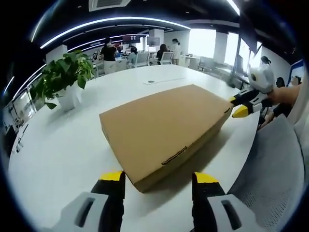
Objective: Operate the shoe box by opening the lid, removing the specified soft item, and placing it in the target area until the item is outside and the box remains undamaged.
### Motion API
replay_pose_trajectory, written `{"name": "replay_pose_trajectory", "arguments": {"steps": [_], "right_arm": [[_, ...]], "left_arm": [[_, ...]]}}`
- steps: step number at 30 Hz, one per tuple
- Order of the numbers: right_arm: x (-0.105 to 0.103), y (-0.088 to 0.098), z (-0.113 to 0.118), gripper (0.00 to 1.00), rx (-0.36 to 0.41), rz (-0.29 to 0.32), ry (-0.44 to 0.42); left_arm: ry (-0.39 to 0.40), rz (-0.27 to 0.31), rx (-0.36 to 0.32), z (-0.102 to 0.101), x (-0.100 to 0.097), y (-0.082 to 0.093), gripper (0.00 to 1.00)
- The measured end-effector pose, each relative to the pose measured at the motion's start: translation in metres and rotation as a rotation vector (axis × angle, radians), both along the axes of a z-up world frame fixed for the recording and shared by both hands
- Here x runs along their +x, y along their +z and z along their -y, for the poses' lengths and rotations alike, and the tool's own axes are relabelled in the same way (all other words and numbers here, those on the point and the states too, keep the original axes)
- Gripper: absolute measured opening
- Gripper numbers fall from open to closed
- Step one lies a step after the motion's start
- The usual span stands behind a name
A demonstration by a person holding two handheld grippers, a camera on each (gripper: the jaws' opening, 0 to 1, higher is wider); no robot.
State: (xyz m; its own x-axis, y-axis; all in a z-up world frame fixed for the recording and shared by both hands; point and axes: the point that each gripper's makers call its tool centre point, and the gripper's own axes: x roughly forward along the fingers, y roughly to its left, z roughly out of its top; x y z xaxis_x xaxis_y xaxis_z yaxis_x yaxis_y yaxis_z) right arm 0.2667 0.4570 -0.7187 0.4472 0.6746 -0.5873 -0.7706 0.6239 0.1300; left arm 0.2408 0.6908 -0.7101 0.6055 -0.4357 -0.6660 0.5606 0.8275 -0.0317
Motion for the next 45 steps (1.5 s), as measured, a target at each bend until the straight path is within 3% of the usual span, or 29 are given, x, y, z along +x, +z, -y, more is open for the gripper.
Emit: {"name": "replay_pose_trajectory", "arguments": {"steps": [13, 45], "right_arm": [[-0.007, 0.004, -0.002, 0.29, 0.011, -0.011, -0.007], [-0.001, 0.060, 0.000, 0.26, 0.011, 0.070, 0.013]], "left_arm": [[0.010, 0.002, -0.005, 0.001, -0.006, 0.005, 0.56], [-0.010, 0.072, 0.008, 0.002, 0.001, 0.062, 0.56]]}}
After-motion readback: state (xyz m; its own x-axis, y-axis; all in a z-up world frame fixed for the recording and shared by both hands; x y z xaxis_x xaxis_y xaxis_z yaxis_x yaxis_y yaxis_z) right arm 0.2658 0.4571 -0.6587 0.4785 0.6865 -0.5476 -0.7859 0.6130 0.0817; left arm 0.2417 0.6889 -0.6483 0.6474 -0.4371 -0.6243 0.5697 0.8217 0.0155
